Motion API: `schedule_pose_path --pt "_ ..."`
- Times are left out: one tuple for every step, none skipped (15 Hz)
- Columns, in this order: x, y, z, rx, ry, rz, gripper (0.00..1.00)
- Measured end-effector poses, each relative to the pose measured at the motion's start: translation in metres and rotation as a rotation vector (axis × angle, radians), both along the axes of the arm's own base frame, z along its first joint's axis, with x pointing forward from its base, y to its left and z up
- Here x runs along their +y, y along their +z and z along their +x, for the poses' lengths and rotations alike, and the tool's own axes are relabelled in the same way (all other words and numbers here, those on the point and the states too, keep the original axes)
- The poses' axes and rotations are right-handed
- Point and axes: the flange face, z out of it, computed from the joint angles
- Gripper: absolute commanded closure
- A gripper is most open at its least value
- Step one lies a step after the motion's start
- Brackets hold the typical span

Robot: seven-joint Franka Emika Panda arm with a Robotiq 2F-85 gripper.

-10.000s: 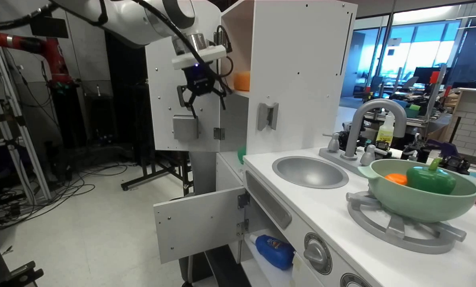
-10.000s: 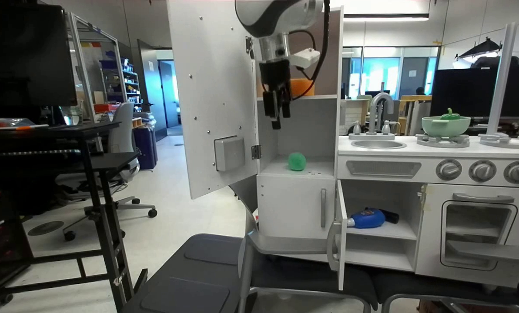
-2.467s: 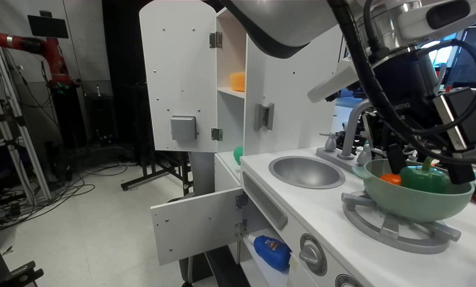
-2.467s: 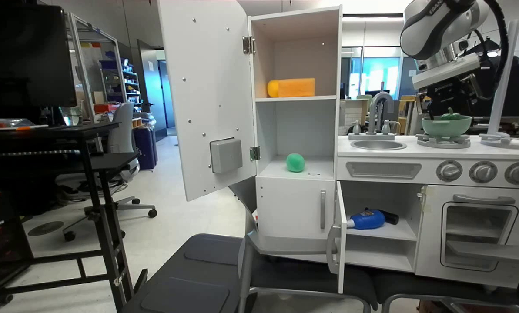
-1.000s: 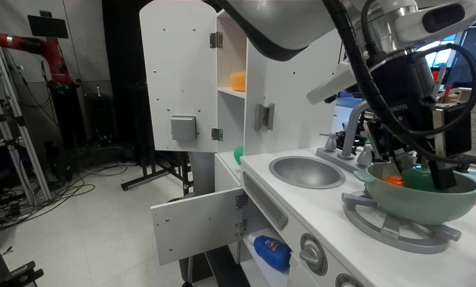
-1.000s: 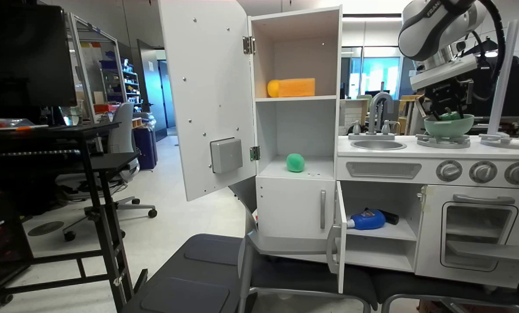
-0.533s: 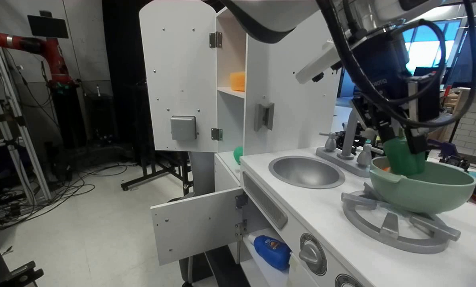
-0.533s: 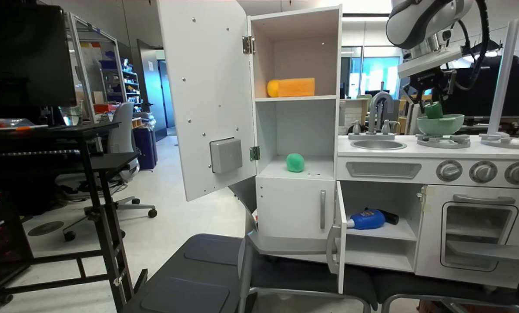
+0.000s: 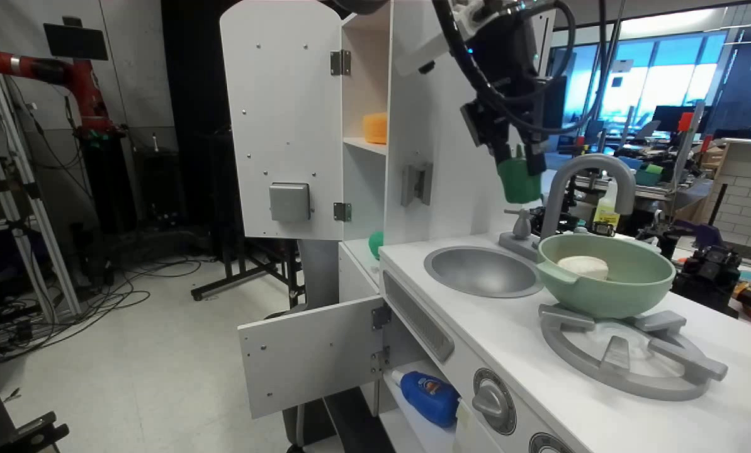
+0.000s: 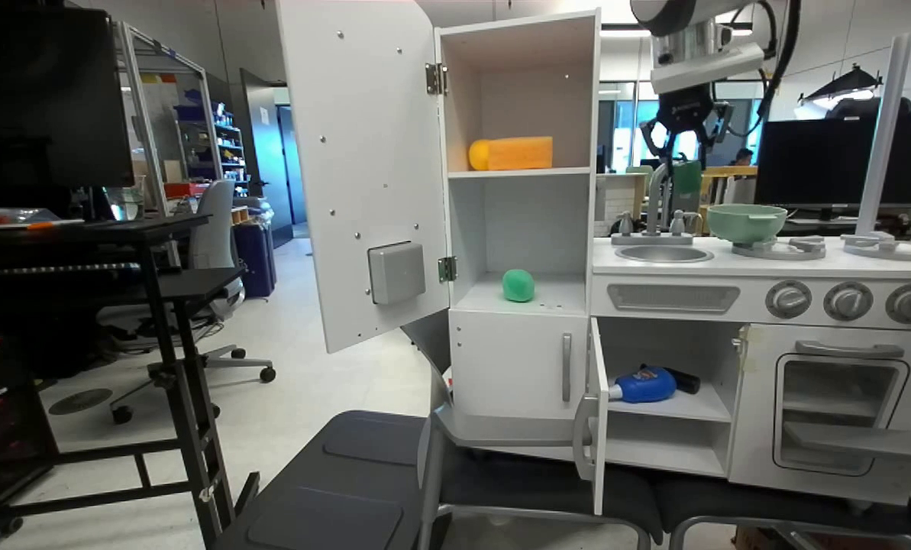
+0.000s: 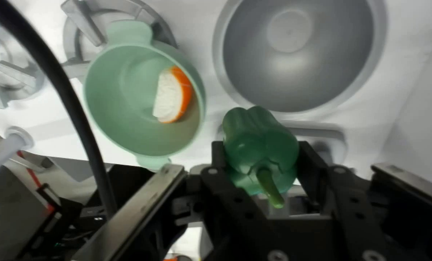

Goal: Pick up the green objects and put them in the cupboard.

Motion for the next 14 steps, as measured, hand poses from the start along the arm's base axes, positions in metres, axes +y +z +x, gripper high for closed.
schedule_pose_path --pt "0.018 0.009 0.000 -0.001 0.053 0.017 0.75" --pt "0.034 0.017 -0.001 0.000 0.104 0.034 0.75" --pt "0.052 0.024 -0.004 0.005 0.157 0.050 0.75" --pt "0.071 0.030 -0.007 0.011 0.208 0.067 0.75" --pt "0.083 0.035 -0.014 0.027 0.252 0.071 0.75" --pt "0.092 0.038 -0.022 0.046 0.294 0.074 0.75" --pt "0.099 0.042 -0.032 0.064 0.339 0.079 0.75" --pt "0.109 0.050 -0.041 0.073 0.390 0.090 0.75" --pt "0.123 0.062 -0.051 0.076 0.445 0.101 0.75" --pt "0.137 0.074 -0.062 0.080 0.500 0.112 0.75" --pt "0.147 0.086 -0.074 0.083 0.554 0.125 0.75" --pt "0.156 0.098 -0.087 0.090 0.607 0.138 0.75" --pt "0.164 0.110 -0.100 0.102 0.659 0.153 0.75" --pt "0.171 0.121 -0.114 0.113 0.713 0.168 0.75"
